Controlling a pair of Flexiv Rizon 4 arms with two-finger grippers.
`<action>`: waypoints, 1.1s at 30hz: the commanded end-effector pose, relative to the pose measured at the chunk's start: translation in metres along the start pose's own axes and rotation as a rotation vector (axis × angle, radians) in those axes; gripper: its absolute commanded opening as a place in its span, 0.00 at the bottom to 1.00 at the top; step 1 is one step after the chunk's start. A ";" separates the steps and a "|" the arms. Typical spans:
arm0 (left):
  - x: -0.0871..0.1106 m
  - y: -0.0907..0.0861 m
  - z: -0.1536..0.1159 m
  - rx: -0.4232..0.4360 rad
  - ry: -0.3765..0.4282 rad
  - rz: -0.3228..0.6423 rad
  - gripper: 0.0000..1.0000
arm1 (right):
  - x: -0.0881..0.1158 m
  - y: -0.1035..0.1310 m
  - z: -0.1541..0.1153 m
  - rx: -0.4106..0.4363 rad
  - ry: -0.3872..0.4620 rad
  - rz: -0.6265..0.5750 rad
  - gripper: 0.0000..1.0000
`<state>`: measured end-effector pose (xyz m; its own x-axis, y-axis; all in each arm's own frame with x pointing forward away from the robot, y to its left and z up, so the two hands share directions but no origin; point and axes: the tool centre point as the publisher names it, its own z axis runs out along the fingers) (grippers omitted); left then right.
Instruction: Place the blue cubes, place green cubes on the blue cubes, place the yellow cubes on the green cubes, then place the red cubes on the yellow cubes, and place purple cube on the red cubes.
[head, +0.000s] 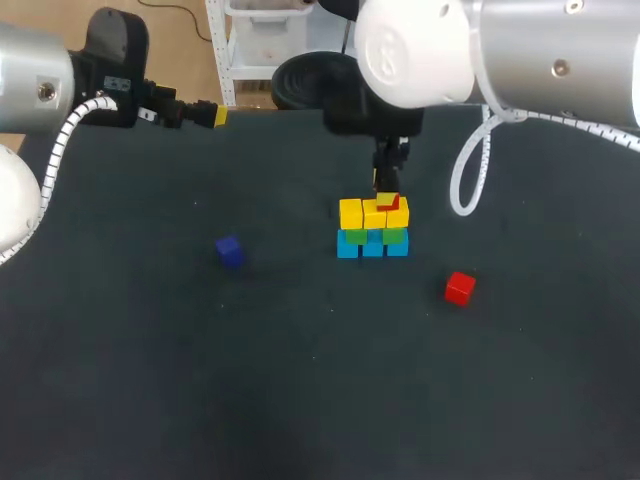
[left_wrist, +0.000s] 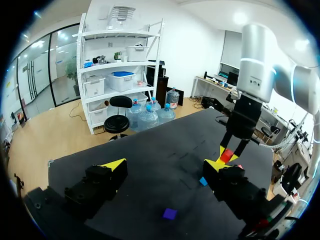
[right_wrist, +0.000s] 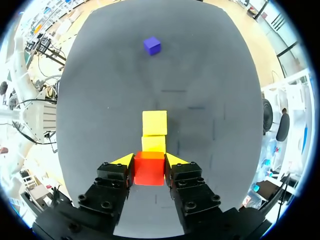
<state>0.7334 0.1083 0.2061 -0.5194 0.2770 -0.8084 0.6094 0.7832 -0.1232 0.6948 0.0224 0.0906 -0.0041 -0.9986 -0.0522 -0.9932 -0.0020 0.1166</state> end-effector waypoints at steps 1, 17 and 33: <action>0.001 0.002 0.001 0.006 -0.005 0.002 1.00 | 0.002 0.000 0.000 0.001 0.001 0.002 0.00; 0.001 0.002 0.001 0.006 -0.005 0.002 1.00 | 0.002 -0.001 0.004 -0.007 0.001 -0.006 0.00; 0.001 0.002 0.001 0.006 -0.005 0.002 1.00 | 0.002 -0.001 0.004 -0.009 -0.001 -0.005 0.23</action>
<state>0.7334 0.1083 0.2061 -0.5194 0.2770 -0.8084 0.6094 0.7832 -0.1232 0.6952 0.0207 0.0870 0.0012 -0.9986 -0.0521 -0.9921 -0.0077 0.1250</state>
